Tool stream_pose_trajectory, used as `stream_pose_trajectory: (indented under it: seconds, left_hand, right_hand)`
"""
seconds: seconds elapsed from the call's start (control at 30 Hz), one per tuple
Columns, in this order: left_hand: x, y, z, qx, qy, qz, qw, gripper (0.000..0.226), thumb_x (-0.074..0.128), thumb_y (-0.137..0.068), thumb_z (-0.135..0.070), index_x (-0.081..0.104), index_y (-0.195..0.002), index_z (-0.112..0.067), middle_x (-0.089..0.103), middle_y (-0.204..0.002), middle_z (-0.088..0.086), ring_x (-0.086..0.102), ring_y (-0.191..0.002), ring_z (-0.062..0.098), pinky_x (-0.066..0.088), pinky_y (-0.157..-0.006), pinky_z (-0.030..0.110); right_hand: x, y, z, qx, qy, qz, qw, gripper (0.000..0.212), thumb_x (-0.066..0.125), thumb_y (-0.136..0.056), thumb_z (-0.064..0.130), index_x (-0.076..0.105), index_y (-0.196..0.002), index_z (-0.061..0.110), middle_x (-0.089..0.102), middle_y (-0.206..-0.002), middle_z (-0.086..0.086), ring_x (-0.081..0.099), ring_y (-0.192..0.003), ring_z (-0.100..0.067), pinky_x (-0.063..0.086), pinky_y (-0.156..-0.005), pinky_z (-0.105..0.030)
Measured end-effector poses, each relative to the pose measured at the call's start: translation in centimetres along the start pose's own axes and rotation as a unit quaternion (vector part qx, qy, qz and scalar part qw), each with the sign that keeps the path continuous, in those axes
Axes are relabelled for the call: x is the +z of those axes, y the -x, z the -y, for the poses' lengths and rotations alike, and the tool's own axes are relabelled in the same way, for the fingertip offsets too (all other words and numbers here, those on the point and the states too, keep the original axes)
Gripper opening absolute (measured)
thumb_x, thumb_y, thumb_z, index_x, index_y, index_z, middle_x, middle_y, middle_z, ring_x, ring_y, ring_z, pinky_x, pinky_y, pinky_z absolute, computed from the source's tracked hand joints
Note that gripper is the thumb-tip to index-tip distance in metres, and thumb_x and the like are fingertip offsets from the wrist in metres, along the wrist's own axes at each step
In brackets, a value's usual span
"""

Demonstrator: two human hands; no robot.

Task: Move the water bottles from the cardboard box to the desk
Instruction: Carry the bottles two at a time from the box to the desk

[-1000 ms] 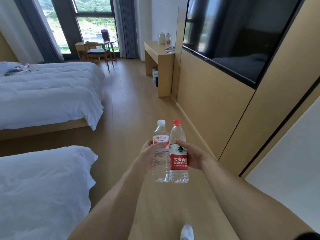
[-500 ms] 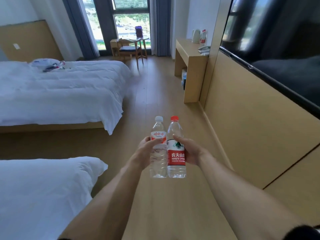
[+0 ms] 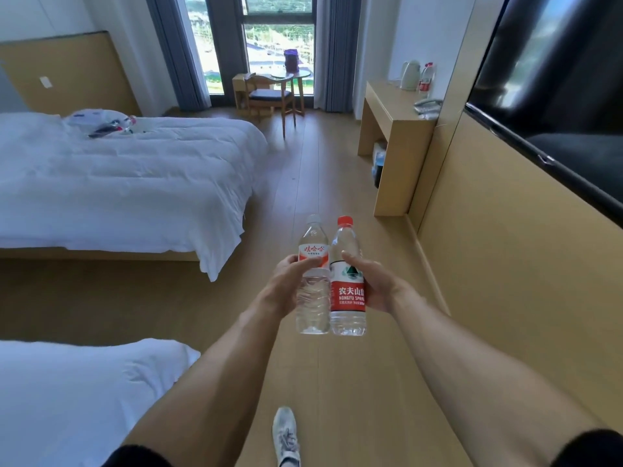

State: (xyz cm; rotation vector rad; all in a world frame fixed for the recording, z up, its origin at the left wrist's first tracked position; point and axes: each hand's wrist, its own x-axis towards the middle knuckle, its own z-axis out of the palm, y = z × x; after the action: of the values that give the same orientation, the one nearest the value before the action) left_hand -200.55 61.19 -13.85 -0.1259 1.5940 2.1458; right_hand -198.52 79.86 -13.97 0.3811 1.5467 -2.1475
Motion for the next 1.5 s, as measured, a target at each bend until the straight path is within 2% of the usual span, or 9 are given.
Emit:
stream_pose_trajectory:
  seconds: [0.17, 0.27, 0.4, 0.53, 0.73, 1.03, 1.27, 1.43, 1.5]
  left_hand:
    - [-1.3, -10.2, -3.3, -0.002, 0.001, 0.032, 0.999, 0.072, 0.085, -0.072, -0.026, 0.054, -0.133, -0.003, 0.067, -0.122, 0.024, 0.069, -0.107, 0.043, 0.058, -0.09, 0.055]
    - [-2.0, -16.2, -6.0, -0.009, -0.002, 0.047, 0.999, 0.071, 0.084, -0.073, -0.026, 0.054, -0.133, -0.002, 0.068, -0.121, 0.024, 0.072, -0.1, 0.039, 0.06, -0.082, 0.049]
    - [-2.7, -23.5, -9.4, -0.008, -0.017, 0.074, 0.997, 0.065, 0.082, -0.081, -0.022, 0.053, -0.134, 0.0, 0.067, -0.123, 0.026, 0.068, -0.108, 0.045, 0.058, -0.089, 0.054]
    - [-2.8, -29.9, -11.4, -0.023, -0.024, 0.087, 0.996, 0.062, 0.081, -0.083, -0.02, 0.053, -0.134, 0.002, 0.066, -0.124, 0.027, 0.067, -0.109, 0.046, 0.058, -0.091, 0.054]
    - [-2.0, -38.8, -13.9, -0.029, -0.038, 0.101, 0.994, 0.063, 0.084, -0.08, -0.023, 0.055, -0.131, 0.001, 0.07, -0.118, 0.024, 0.073, -0.097, 0.038, 0.06, -0.076, 0.043]
    - [1.0, -54.9, -19.1, -0.026, -0.043, 0.057, 0.997, 0.068, 0.082, -0.08, -0.024, 0.051, -0.135, 0.0, 0.065, -0.126, 0.026, 0.067, -0.111, 0.046, 0.052, -0.097, 0.061]
    - [4.1, -66.6, -24.2, -0.014, -0.023, 0.021, 0.999, 0.068, 0.082, -0.08, -0.021, 0.049, -0.136, -0.002, 0.065, -0.126, 0.025, 0.068, -0.11, 0.044, 0.052, -0.098, 0.062]
    - [5.5, -74.1, -26.6, -0.016, -0.01, 0.016, 1.0, 0.068, 0.083, -0.079, -0.018, 0.051, -0.135, 0.001, 0.066, -0.125, 0.026, 0.067, -0.111, 0.045, 0.05, -0.099, 0.063]
    - [5.8, -77.2, -27.3, -0.023, -0.006, 0.02, 1.0, 0.065, 0.082, -0.08, -0.016, 0.051, -0.135, 0.001, 0.065, -0.125, 0.027, 0.066, -0.112, 0.046, 0.05, -0.1, 0.063]
  right_hand:
    - [-1.3, -7.8, 5.2, -0.01, -0.001, -0.032, 0.999, 0.057, 0.063, -0.095, 0.042, 0.05, -0.136, 0.004, 0.065, -0.124, -0.024, 0.068, -0.091, -0.032, 0.053, -0.097, -0.049]
    - [-1.8, -12.5, 8.8, -0.01, -0.004, -0.05, 0.999, 0.058, 0.063, -0.095, 0.043, 0.05, -0.136, 0.003, 0.063, -0.126, -0.026, 0.066, -0.094, -0.033, 0.05, -0.103, -0.052]
    - [-2.6, -17.8, 13.2, -0.022, -0.02, -0.061, 0.998, 0.059, 0.061, -0.096, 0.042, 0.049, -0.138, 0.002, 0.061, -0.129, -0.027, 0.062, -0.103, -0.037, 0.043, -0.11, -0.056]
    - [-4.0, -22.2, 16.3, -0.021, -0.031, -0.071, 0.997, 0.058, 0.061, -0.096, 0.041, 0.048, -0.138, 0.002, 0.056, -0.138, -0.03, 0.059, -0.109, -0.039, 0.042, -0.111, -0.057]
    - [-7.2, -29.2, 21.0, -0.026, -0.038, -0.082, 0.996, 0.056, 0.06, -0.098, 0.037, 0.048, -0.138, 0.0, 0.056, -0.137, -0.03, 0.059, -0.106, -0.039, 0.042, -0.111, -0.056]
    - [-14.7, -43.0, 31.0, -0.018, -0.041, -0.047, 0.998, 0.058, 0.06, -0.097, 0.037, 0.046, -0.14, 0.0, 0.054, -0.14, -0.031, 0.056, -0.113, -0.041, 0.039, -0.112, -0.06]
    - [-20.4, -52.9, 40.6, -0.005, -0.026, -0.012, 1.0, 0.067, 0.066, -0.088, 0.044, 0.048, -0.139, 0.004, 0.058, -0.137, -0.027, 0.063, -0.107, -0.038, 0.046, -0.108, -0.055]
    - [-23.9, -58.9, 45.0, 0.003, -0.042, -0.004, 0.999, 0.06, 0.063, -0.094, 0.044, 0.049, -0.138, 0.005, 0.069, -0.115, -0.02, 0.071, -0.091, -0.032, 0.058, -0.089, -0.046]
    - [-25.3, -61.2, 46.5, 0.004, -0.039, -0.011, 0.999, 0.06, 0.062, -0.095, 0.045, 0.05, -0.137, 0.004, 0.07, -0.112, -0.019, 0.071, -0.089, -0.031, 0.058, -0.089, -0.046]
